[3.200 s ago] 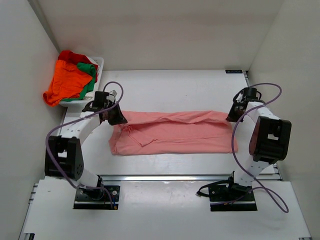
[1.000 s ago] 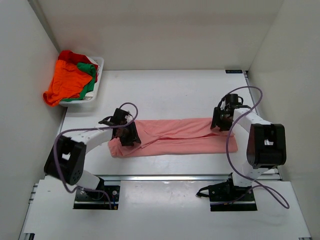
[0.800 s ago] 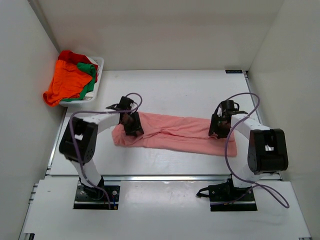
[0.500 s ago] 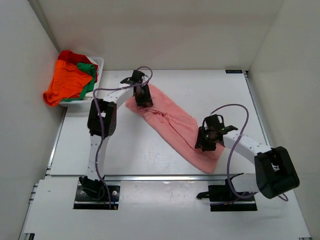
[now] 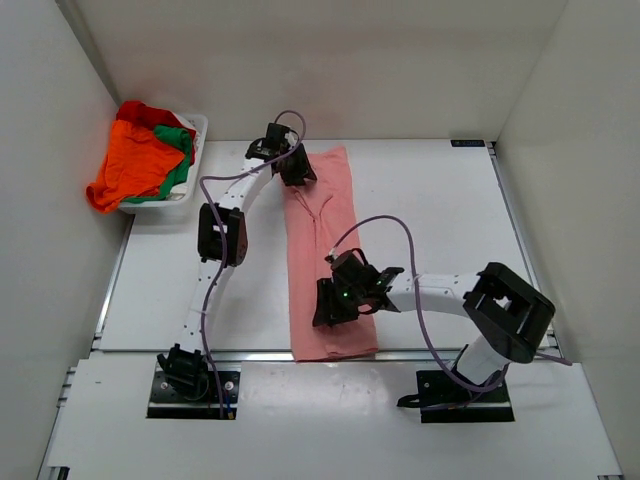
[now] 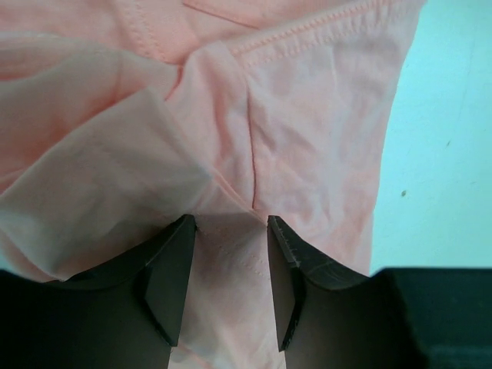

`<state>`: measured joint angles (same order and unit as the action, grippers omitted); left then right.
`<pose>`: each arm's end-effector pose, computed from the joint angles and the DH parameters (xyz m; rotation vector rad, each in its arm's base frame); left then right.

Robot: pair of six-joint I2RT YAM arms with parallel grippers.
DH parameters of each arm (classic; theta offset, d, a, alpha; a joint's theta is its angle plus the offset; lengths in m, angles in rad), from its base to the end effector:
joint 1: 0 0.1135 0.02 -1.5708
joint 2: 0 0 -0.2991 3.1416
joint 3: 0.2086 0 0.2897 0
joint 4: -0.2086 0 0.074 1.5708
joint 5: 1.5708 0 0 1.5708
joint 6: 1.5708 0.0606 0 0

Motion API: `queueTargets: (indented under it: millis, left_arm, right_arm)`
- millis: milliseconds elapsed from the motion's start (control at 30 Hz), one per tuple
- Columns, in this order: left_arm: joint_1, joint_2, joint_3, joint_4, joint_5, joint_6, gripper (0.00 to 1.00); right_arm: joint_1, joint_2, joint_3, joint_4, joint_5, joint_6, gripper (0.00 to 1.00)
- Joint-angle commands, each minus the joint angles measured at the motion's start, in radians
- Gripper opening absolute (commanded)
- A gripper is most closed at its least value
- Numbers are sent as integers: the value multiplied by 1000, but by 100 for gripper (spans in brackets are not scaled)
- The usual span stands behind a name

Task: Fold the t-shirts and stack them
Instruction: Rotate the tshirt 90 degrees

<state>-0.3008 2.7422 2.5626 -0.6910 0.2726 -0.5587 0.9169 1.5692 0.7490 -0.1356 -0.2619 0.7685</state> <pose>0.6355 -0.2142 0.1370 -0.1994 2.5216 -0.6993 0.1902 0.2740 0.1380 -0.3223 2.7660 0.9034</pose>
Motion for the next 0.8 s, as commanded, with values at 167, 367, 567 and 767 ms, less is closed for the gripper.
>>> queueTargets:
  millis: [167, 367, 567, 767]
  left_arm:
    - [77, 28, 4, 143, 63, -53, 52]
    - [104, 5, 19, 272, 147, -131, 53]
    - [88, -154, 190, 245, 227, -145, 58]
    - [63, -711, -438, 137, 235, 12, 65]
  right_arm:
    - [17, 123, 47, 14, 49, -113, 50]
    - [-49, 134, 159, -117, 108, -230, 51]
    - [-75, 7, 177, -128, 176, -281, 56]
    - [-107, -161, 149, -199, 302, -256, 61]
